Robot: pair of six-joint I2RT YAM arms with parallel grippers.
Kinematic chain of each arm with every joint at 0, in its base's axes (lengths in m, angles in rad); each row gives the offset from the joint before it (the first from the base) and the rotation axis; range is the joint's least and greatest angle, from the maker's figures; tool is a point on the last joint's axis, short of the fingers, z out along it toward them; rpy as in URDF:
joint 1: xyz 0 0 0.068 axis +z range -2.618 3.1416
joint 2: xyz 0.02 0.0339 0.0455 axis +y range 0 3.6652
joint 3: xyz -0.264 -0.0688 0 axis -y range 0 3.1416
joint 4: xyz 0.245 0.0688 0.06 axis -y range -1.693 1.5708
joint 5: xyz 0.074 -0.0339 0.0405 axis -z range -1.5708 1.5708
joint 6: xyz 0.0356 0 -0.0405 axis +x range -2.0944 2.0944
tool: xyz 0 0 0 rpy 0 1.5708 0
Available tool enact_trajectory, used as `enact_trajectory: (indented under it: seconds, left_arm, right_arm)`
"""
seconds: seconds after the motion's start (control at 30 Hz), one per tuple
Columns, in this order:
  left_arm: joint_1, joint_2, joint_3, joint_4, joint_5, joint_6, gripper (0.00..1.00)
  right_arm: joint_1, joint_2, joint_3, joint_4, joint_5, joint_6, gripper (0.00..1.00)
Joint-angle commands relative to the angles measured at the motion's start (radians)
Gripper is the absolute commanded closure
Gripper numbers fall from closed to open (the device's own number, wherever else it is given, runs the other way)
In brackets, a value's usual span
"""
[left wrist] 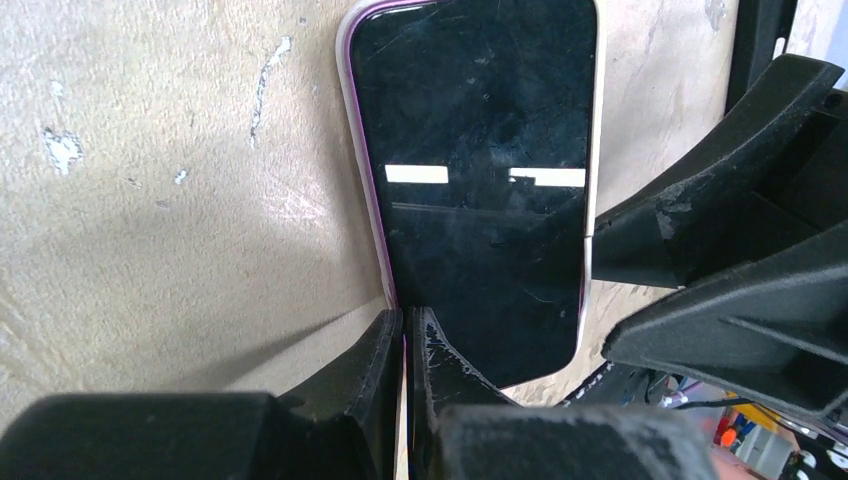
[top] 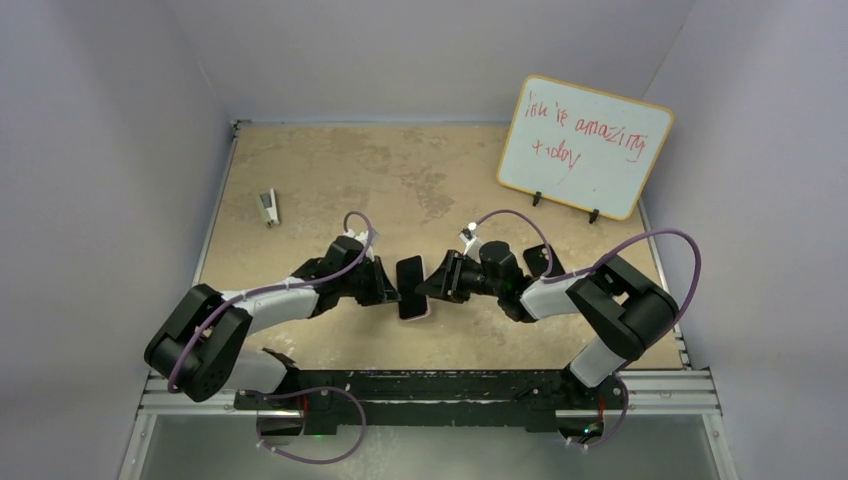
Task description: Put the phone into the phone case
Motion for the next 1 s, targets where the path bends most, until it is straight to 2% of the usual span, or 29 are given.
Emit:
enact_trajectory:
  seconds: [0.0,0.33,0.47,0.53,0.6,0.67,0.8,0.97]
  left_arm:
    - [-0.009,-0.009,-0.026,0.068,0.111,-0.044,0.93]
    - [-0.010,-0.019,-0.039,0.098,0.126,-0.067,0.93]
    - [-0.009,-0.062,-0.041,0.087,0.113,-0.079,0.93]
    - [-0.004,-0.103,-0.036,0.070,0.112,-0.077,0.90]
    - [0.012,-0.153,-0.008,0.013,0.109,-0.053,0.82]
    - [0.031,-0.212,0.036,-0.070,0.091,-0.016,0.69]
    - [0.068,-0.343,0.123,-0.241,0.045,0.044,0.34]
    - [0.098,-0.438,0.227,-0.335,0.123,0.086,0.18]
  right_arm:
    - [0.010,0.007,0.026,0.029,-0.004,-0.023,0.54]
    - [0.010,0.023,0.061,-0.049,0.011,-0.057,0.68]
    - [0.011,0.019,0.069,-0.093,-0.012,-0.065,0.90]
    - [0.008,0.007,0.074,-0.106,-0.015,-0.077,0.99]
    - [0.006,-0.019,0.080,-0.121,-0.011,-0.089,1.00]
    - [0.002,-0.054,0.087,-0.142,-0.009,-0.097,1.00]
    - [-0.002,-0.134,0.107,-0.158,-0.042,-0.129,1.00]
    - [-0.004,-0.269,0.100,-0.117,-0.110,-0.150,1.00]
